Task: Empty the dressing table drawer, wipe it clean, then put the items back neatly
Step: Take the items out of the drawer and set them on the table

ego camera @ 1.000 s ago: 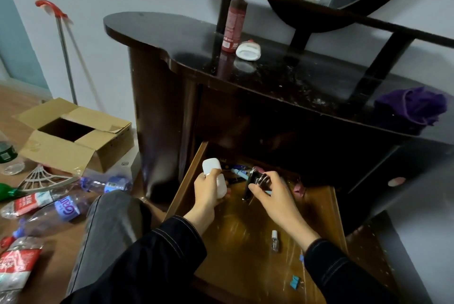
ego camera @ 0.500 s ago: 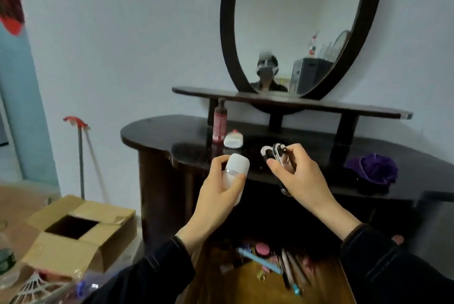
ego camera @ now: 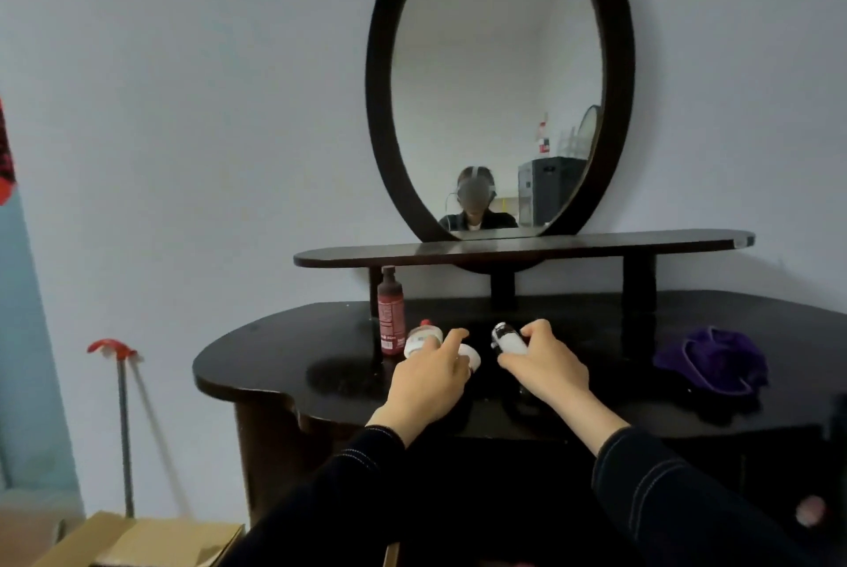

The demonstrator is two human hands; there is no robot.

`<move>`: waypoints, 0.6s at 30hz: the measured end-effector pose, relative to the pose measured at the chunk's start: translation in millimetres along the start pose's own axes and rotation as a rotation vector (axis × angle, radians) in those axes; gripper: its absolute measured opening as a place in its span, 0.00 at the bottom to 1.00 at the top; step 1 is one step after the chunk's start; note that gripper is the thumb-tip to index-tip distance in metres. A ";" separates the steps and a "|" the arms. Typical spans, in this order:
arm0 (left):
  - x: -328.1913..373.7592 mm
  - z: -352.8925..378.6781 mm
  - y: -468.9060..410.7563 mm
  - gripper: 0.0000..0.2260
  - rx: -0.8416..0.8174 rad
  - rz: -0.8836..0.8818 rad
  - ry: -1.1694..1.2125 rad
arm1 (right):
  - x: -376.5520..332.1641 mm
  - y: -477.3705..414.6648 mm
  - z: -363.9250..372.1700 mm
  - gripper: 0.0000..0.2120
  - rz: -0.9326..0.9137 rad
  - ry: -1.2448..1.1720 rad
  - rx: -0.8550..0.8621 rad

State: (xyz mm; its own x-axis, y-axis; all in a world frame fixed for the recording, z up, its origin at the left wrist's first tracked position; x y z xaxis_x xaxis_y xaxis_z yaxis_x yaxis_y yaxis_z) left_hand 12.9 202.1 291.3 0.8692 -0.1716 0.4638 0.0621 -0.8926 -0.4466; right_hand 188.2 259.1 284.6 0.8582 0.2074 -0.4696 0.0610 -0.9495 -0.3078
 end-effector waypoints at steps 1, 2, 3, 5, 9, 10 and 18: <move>1.5 0.6 -0.8 0.17 0.002 0.010 -0.030 | -1.5 -0.1 -0.1 0.22 -0.011 0.017 0.002; 1.8 1.6 -1.6 0.16 0.001 0.014 -0.048 | -1.7 0.2 -1.0 0.23 -0.017 0.024 0.004; 1.0 2.5 -1.6 0.15 -0.003 0.012 -0.056 | -2.3 1.2 -1.9 0.23 -0.025 0.031 0.004; 1.1 2.8 0.9 0.14 -0.013 0.013 -0.058 | -2.7 4.4 -2.6 0.22 -0.043 0.049 0.001; 7.7 -1.1 11.2 0.17 -0.029 0.060 -0.039 | -0.7 10.1 -7.6 0.17 -0.048 -0.026 0.000; 8.6 -1.8 14.5 0.17 -0.036 0.074 -0.017 | -0.4 11.7 -8.1 0.15 -0.051 -0.045 -0.006; 11.4 -0.8 18.5 0.11 -0.061 0.191 0.044 | -6.5 21.0 -10.1 0.15 -0.136 -0.064 -0.028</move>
State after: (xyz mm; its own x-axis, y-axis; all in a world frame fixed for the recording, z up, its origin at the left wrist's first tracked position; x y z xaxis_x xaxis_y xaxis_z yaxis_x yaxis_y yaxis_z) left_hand 23.6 183.3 288.9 0.8402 -0.3566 0.4086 -0.1325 -0.8655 -0.4830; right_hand 189.0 235.5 289.6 0.8068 0.3484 -0.4773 0.1894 -0.9176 -0.3496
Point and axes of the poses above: each hand's wrist, its own y-axis away from the middle knuckle, its own z-axis out of the palm, x = y × z, the point moved 10 cm from there along -y, towards the middle knuckle, and after that the axes turned 12 degrees about y, right-handed, at the moved point
